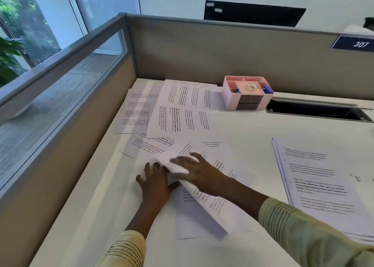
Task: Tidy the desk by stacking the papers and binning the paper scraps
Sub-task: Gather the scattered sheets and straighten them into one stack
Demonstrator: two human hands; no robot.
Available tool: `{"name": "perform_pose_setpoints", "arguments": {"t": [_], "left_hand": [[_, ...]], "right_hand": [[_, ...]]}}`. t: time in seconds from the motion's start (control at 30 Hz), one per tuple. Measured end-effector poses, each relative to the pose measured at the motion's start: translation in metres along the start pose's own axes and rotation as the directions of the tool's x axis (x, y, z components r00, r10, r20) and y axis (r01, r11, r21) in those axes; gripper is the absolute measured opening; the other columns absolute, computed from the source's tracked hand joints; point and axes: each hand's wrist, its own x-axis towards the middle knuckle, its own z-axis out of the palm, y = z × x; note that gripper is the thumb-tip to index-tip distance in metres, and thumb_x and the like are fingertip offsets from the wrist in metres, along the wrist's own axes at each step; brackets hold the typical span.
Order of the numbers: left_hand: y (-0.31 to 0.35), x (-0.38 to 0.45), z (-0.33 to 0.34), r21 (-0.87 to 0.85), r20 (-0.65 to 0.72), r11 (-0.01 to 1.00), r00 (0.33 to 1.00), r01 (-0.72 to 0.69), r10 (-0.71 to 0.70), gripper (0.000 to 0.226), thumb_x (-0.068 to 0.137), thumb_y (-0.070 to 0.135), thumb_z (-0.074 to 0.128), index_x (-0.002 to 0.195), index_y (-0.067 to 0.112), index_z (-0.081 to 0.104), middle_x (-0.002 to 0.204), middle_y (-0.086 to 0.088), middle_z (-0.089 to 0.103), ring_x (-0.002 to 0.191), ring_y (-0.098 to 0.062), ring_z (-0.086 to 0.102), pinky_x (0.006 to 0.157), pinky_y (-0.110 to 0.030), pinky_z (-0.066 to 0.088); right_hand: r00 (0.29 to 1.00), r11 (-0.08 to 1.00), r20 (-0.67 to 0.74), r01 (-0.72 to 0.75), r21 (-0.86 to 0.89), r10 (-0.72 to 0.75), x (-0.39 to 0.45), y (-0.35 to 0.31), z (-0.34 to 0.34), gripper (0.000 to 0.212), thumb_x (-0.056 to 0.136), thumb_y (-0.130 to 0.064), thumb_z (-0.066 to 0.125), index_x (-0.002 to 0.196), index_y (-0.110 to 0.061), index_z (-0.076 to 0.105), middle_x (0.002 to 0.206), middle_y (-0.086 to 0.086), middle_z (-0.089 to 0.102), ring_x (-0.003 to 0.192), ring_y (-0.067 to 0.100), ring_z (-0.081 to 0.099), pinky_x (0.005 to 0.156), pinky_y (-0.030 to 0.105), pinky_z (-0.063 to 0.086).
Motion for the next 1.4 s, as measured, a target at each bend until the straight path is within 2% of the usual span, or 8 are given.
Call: {"name": "perform_pose_setpoints", "arguments": {"t": [0.1, 0.23, 0.33, 0.57, 0.7, 0.77, 1.23, 1.4], "left_hand": [[0.003, 0.000, -0.001, 0.001, -0.016, 1.000, 1.000, 0.009, -0.009, 0.072, 0.088, 0.056, 0.050, 0.146, 0.024, 0.024, 0.147, -0.005, 0.028, 0.141, -0.028, 0.016, 0.105, -0.049, 0.027], [0.008, -0.001, 0.001, -0.072, -0.134, 0.997, 0.991, 0.018, -0.027, 0.035, 0.092, 0.030, 0.051, 0.125, 0.017, 0.052, 0.127, -0.010, 0.045, 0.117, -0.030, 0.039, 0.083, -0.037, 0.030], [0.015, 0.000, 0.000, -0.311, -0.100, 0.948, 0.989, 0.070, -0.105, 0.020, 0.095, 0.017, 0.043, 0.105, 0.008, 0.057, 0.108, -0.012, 0.052, 0.101, -0.030, 0.052, 0.080, -0.035, 0.042], [0.036, -0.007, -0.007, -0.828, 0.066, 0.513, 0.948, 0.227, -0.313, 0.028, 0.100, 0.018, 0.036, 0.086, 0.005, 0.057, 0.091, -0.011, 0.066, 0.086, -0.029, 0.060, 0.074, -0.033, 0.044], [0.044, -0.015, -0.014, -0.923, 0.167, 0.260, 0.904, 0.283, -0.393, 0.044, 0.101, 0.043, 0.032, 0.087, 0.010, 0.058, 0.084, -0.005, 0.063, 0.080, -0.021, 0.061, 0.078, -0.036, 0.051], [0.044, -0.015, -0.014, -0.891, 0.198, 0.312, 0.900, 0.331, -0.389, 0.047, 0.098, 0.046, 0.037, 0.095, 0.005, 0.059, 0.092, -0.010, 0.066, 0.085, -0.024, 0.063, 0.080, -0.037, 0.054], [0.053, -0.009, -0.012, -0.908, 0.396, 0.029, 0.879, 0.418, -0.267, 0.033, 0.077, -0.006, 0.071, 0.108, -0.002, 0.060, 0.114, -0.023, 0.066, 0.094, -0.035, 0.065, 0.084, -0.046, 0.055], [0.062, -0.021, -0.025, -0.907, 0.381, 0.098, 0.896, 0.410, -0.226, 0.035, 0.082, -0.011, 0.062, 0.116, -0.010, 0.060, 0.116, -0.033, 0.061, 0.089, -0.050, 0.061, 0.093, -0.052, 0.040]], "right_hand": [[0.898, 0.868, 0.005, -0.428, 0.251, 0.441, -0.012, 0.023, -0.006, 0.061, 0.079, -0.003, 0.063, 0.135, -0.022, 0.046, 0.143, 0.008, 0.042, 0.127, 0.025, 0.045, 0.104, 0.042, 0.041], [0.434, 0.385, 0.271, -0.897, 0.218, 0.859, -0.048, 0.057, -0.003, 0.068, 0.080, -0.039, 0.071, 0.136, -0.013, 0.042, 0.133, 0.015, 0.040, 0.123, 0.032, 0.041, 0.097, 0.041, 0.045], [0.189, 0.189, 0.437, -0.981, 0.042, 0.880, -0.060, 0.057, -0.002, 0.099, 0.060, -0.061, 0.077, 0.131, -0.006, 0.036, 0.128, 0.017, 0.039, 0.119, 0.036, 0.040, 0.091, 0.044, 0.045], [0.015, -0.058, 0.482, -0.989, 0.137, 0.876, -0.047, 0.051, 0.000, 0.103, 0.052, -0.046, 0.089, 0.126, -0.001, 0.034, 0.124, 0.015, 0.042, 0.115, 0.032, 0.050, 0.091, 0.042, 0.044], [-0.038, -0.107, 0.494, -0.988, 0.112, 0.869, -0.049, 0.053, 0.000, 0.087, 0.062, -0.044, 0.085, 0.123, -0.004, 0.038, 0.121, 0.010, 0.052, 0.116, 0.029, 0.052, 0.095, 0.040, 0.039], [-0.024, -0.066, 0.472, -0.995, 0.072, 0.881, -0.050, 0.051, 0.002, 0.082, 0.065, -0.048, 0.082, 0.122, -0.005, 0.043, 0.122, 0.009, 0.054, 0.117, 0.028, 0.051, 0.097, 0.040, 0.038], [-0.060, -0.226, 0.469, -0.924, 0.308, 0.881, -0.067, 0.039, 0.007, 0.079, 0.067, -0.022, 0.084, 0.126, -0.007, 0.033, 0.117, 0.014, 0.055, 0.108, 0.033, 0.056, 0.090, 0.040, 0.042], [0.110, -0.175, 0.394, -0.766, 0.618, 0.913, -0.092, 0.042, 0.012, 0.044, 0.060, -0.018, 0.086, 0.058, -0.018, 0.042, 0.063, -0.002, 0.050, 0.068, 0.021, 0.051, 0.050, 0.026, 0.032]]}}
